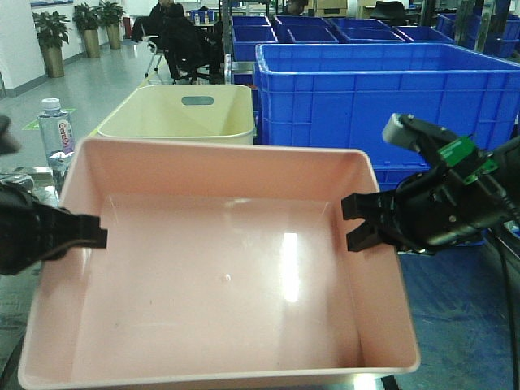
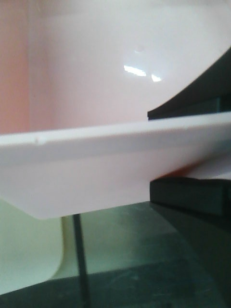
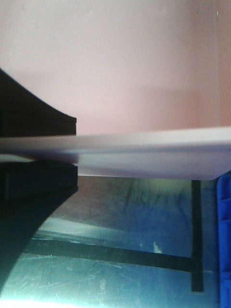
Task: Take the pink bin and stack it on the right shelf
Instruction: 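Hold the pink bin with both grippers while the base drives to the table, then lower the pink bin onto the metal table with both grippers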
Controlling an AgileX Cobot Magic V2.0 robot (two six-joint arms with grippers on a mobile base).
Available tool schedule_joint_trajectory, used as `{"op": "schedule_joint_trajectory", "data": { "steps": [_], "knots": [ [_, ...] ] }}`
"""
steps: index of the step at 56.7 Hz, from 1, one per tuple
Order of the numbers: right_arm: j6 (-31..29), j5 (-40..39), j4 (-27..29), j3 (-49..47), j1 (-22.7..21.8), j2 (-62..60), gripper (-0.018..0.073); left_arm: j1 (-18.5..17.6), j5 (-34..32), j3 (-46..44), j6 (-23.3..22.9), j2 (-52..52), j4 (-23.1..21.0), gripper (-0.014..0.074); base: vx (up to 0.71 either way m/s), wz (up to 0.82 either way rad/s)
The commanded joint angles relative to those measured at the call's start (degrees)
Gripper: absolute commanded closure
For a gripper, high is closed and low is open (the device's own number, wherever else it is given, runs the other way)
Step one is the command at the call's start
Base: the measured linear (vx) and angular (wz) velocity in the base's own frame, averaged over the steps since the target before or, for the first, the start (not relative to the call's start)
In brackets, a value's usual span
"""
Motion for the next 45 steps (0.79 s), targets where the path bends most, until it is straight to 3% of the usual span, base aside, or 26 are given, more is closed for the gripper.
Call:
{"op": "schedule_joint_trajectory", "data": {
  "steps": [1,20,30,45],
  "knots": [
    [-0.4,-4.2,-0.3,-1.7,-1.2,0.4,0.0487,0.2,-3.5,-0.4,0.4,1.1,1.0,0.059,0.0,0.0],
    [-0.4,-2.9,-0.2,-1.7,-1.2,7.6,0.0223,0.3,-3.3,-0.2,0.4,9.3,1.0,0.0467,0.0,0.0],
    [-0.4,-2.7,-0.7,-1.7,-1.2,8.4,0.0096,0.3,-3.3,-0.2,0.4,11.3,1.0,0.0285,0.0,0.0],
    [0.3,-3.9,0.4,-1.7,-1.2,8.3,0.0067,0.3,-4.8,-0.2,0.4,11.2,1.0,0.0076,0.0,0.0]
  ]
}}
